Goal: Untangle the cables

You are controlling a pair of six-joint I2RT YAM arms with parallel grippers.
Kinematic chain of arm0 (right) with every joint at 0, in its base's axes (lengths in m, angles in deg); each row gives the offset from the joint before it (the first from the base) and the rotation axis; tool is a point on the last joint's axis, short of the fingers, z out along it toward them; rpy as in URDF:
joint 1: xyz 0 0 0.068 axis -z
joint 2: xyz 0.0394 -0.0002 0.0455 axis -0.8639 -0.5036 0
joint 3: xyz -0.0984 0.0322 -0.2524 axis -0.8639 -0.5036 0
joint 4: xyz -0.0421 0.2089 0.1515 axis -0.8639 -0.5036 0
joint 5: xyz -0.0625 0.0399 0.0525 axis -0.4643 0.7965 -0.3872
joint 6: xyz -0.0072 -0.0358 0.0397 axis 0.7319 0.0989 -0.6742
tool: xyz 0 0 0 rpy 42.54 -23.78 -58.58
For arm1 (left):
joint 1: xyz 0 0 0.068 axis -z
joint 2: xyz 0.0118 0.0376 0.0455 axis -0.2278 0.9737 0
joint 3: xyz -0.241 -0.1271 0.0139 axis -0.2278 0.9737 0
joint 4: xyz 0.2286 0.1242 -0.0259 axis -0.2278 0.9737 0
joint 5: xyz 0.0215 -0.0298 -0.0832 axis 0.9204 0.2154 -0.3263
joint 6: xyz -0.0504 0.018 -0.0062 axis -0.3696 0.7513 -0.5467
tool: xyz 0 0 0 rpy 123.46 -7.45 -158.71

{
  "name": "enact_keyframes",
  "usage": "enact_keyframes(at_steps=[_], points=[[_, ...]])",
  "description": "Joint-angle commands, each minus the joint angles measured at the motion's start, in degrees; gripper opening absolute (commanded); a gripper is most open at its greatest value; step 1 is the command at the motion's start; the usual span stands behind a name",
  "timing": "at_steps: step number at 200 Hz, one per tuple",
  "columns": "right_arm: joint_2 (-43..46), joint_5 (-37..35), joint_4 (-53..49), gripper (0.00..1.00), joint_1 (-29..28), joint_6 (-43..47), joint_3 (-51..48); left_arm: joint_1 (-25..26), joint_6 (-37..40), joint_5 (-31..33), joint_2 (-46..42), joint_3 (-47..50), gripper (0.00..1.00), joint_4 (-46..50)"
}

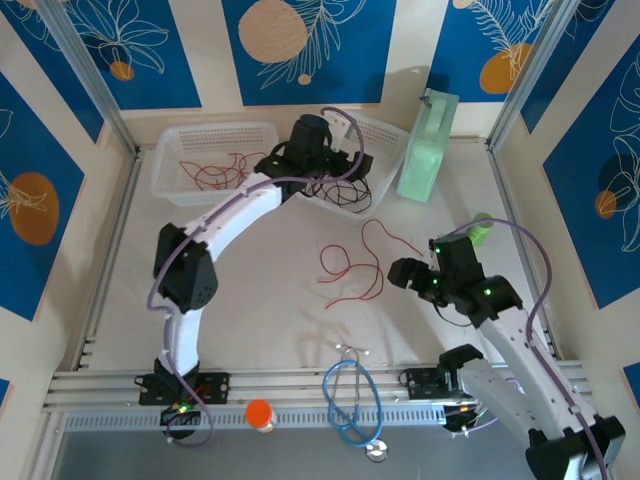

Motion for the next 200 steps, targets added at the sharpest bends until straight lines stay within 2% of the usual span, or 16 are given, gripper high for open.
enact_keyframes(at_steps=[1,41,92,135,190,200], points=[[-4.6,0.1,1.9,0.78,0.9,0.2,0.9,0.7,0.7,-2.1,-6.4,4.2,1.0,3.5],[-16.6,3.9,5.4,0.66,0.4,1.3,3.0,3.0,-1.1,0.7,-16.0,13.2,1.0,10.6],[-31.0,0.4,6.3,0.51,-4.4,0.1,4.3,3.7,-6.8,5.3,-30.1,30.4,1.0,13.5],[-39.8,-5.6,6.5,0.48,-8.3,-3.0,6.4,3.6,-8.5,8.0,-38.3,38.1,1.0,16.3],[-47.7,-10.1,5.1,0.43,-11.8,-5.9,9.9,3.6,-9.6,5.4,-43.6,44.5,1.0,13.3],[-48.6,-9.8,5.4,0.39,-12.0,-6.3,9.6,3.7,-9.5,5.1,-44.0,44.9,1.0,13.0]])
